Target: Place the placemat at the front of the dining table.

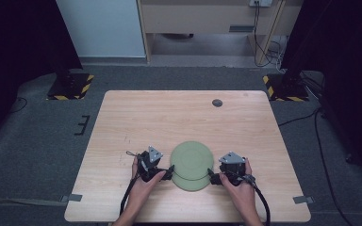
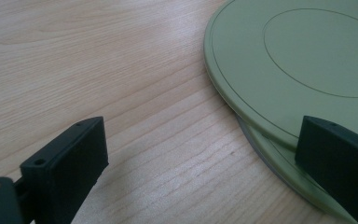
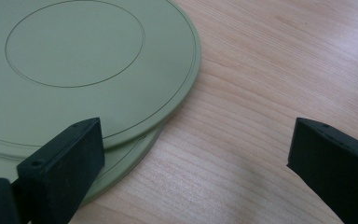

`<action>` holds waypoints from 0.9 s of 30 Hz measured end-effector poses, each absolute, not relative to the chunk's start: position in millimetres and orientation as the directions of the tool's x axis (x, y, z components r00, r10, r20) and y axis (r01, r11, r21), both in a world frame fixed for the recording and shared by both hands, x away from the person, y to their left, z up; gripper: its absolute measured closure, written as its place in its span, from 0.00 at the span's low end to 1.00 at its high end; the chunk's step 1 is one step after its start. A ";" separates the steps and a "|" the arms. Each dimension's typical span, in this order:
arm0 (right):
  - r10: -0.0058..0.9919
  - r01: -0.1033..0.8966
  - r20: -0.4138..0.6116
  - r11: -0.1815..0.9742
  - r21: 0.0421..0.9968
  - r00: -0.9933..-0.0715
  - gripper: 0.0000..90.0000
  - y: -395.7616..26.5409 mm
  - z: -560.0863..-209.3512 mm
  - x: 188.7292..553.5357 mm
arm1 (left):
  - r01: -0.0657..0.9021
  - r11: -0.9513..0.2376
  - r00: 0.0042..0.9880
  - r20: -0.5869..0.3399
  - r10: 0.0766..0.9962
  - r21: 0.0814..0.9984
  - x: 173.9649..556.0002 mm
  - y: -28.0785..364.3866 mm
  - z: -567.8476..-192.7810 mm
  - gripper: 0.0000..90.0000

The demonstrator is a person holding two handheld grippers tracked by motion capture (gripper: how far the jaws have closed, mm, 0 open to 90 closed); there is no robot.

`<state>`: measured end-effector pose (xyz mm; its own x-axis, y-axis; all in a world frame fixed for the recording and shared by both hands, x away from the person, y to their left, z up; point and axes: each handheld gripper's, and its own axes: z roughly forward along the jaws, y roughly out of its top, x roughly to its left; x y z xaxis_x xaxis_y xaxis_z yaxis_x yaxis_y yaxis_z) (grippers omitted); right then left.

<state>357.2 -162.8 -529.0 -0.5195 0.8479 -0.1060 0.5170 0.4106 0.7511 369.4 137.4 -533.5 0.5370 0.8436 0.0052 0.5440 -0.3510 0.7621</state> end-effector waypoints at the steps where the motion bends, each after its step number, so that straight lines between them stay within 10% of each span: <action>1: 0.848 0.518 -0.105 0.410 0.751 -0.519 0.05 -162.8 -528.9 357.0 | 0.544 -0.351 0.537 0.005 0.844 0.762 369.4 137.4 -533.5 0.03; 27: 0.854 0.518 -0.099 0.398 0.757 -0.511 0.02 -161.0 -530.6 360.9 | 0.539 -0.355 0.533 0.016 0.846 0.764 370.2 133.4 -533.5 0.02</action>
<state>360.9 -161.0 -530.6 -0.5111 0.8538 -0.0992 0.5182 0.3982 0.7569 370.2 133.4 -533.5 0.5334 0.8457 0.0163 0.5389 -0.3546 0.7641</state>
